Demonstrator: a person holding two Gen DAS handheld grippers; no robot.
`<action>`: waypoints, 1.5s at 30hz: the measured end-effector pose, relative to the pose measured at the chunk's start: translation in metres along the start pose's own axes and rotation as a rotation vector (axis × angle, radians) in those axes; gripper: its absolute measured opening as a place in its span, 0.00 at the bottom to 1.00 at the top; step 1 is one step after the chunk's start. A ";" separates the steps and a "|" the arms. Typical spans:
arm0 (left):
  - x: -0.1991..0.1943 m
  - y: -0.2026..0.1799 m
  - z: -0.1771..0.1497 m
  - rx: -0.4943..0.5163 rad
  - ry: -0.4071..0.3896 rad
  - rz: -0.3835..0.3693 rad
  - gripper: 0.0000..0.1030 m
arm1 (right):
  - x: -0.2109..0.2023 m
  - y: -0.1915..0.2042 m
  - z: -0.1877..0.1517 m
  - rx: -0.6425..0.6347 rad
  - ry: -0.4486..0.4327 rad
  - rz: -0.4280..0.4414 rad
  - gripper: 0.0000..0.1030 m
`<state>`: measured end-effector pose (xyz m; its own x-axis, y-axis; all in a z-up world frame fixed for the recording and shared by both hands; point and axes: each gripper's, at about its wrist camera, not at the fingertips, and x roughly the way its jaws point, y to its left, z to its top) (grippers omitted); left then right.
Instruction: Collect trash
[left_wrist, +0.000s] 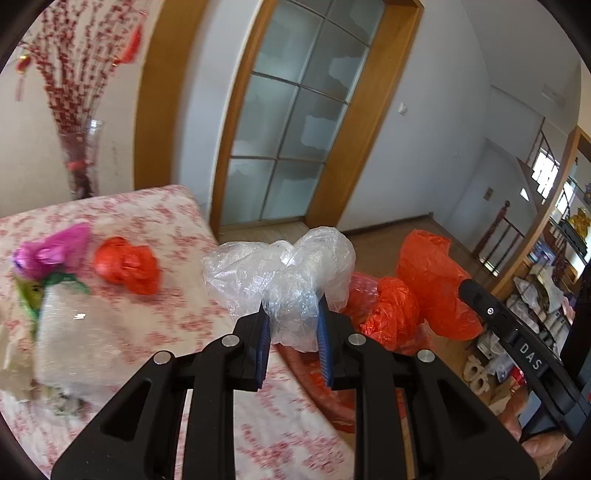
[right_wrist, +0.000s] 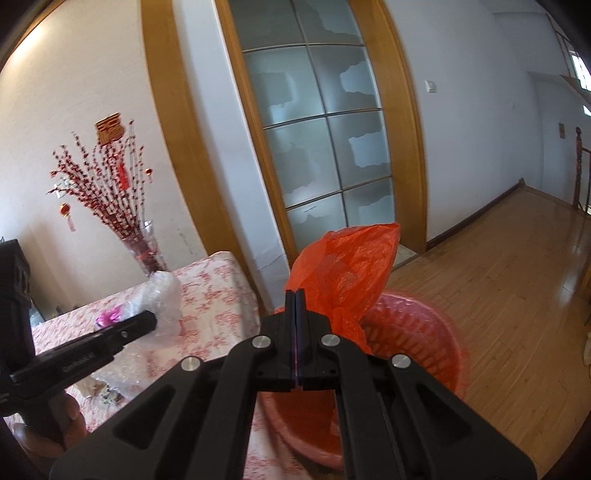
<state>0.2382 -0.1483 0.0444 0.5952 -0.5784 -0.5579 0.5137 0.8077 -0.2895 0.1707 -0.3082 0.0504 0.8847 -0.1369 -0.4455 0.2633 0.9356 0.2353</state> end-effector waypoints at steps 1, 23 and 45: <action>0.004 -0.004 0.000 0.003 0.007 -0.010 0.21 | 0.001 -0.006 0.000 0.006 0.000 -0.007 0.02; 0.087 -0.062 -0.019 0.070 0.163 -0.108 0.21 | 0.038 -0.072 -0.016 0.095 0.052 -0.061 0.02; 0.074 -0.010 -0.037 0.021 0.193 0.061 0.74 | 0.039 -0.089 -0.038 0.117 0.076 -0.133 0.59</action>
<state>0.2546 -0.1949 -0.0225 0.4972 -0.4946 -0.7129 0.4946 0.8366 -0.2355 0.1670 -0.3842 -0.0207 0.8088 -0.2278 -0.5422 0.4228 0.8661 0.2668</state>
